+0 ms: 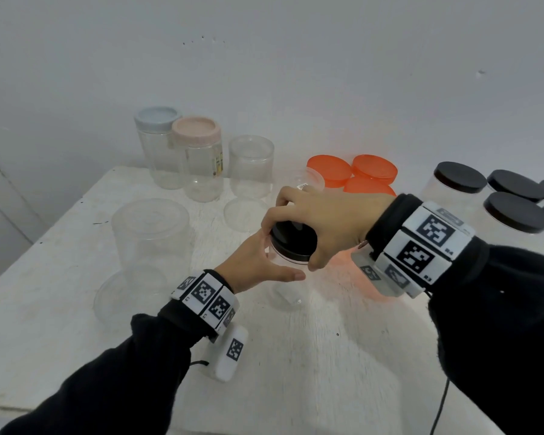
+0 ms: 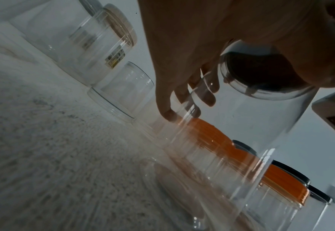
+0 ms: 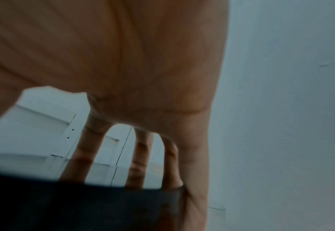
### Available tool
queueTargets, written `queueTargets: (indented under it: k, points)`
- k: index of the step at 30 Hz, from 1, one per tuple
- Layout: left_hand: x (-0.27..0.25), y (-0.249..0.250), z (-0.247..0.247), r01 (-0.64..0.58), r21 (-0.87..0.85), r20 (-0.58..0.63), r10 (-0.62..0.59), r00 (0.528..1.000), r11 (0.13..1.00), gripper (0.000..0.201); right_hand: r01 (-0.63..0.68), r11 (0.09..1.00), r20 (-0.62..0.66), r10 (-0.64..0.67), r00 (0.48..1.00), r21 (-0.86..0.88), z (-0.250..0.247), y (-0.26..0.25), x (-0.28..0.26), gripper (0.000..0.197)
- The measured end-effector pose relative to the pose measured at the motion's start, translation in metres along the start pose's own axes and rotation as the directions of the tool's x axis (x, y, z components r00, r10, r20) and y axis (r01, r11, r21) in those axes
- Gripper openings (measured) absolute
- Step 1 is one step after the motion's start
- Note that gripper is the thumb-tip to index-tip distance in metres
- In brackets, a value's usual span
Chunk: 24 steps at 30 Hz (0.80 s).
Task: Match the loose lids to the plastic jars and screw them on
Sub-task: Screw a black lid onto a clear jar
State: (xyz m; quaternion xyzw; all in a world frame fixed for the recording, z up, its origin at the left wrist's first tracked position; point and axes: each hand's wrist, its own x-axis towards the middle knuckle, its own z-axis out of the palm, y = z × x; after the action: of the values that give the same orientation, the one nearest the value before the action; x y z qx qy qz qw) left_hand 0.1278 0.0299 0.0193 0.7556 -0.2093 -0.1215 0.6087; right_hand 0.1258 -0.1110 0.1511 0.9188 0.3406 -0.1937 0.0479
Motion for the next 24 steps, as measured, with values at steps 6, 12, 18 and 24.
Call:
queueTargets:
  k: [6, 12, 18, 24]
  points:
    - [-0.0003, 0.0031, 0.0000, -0.025, -0.028, 0.023, 0.026, 0.999, 0.999, 0.074, 0.033, 0.999, 0.011, -0.033, 0.999, 0.024, -0.0023, 0.0045, 0.0016, 0.073]
    - [0.0005, 0.0040, -0.0014, -0.039, -0.031, 0.035, 0.040, 0.999, 0.999, 0.079, 0.067, 0.989, 0.034, -0.072, 0.997, 0.129, -0.0042, 0.0087, 0.0010, 0.073]
    - [0.0006, 0.0042, -0.0016, -0.033, -0.026, 0.042, 0.034, 0.999, 0.999, 0.076, 0.068, 0.987, -0.003, -0.068, 0.998, 0.148, -0.0019, 0.0098, -0.0010, 0.074]
    - [-0.0010, 0.0043, 0.0002, -0.027, -0.004, 0.021, 0.027, 0.999, 1.000, 0.071, -0.017, 0.996, -0.061, 0.022, 0.998, 0.082, -0.0012, 0.0060, -0.0031, 0.071]
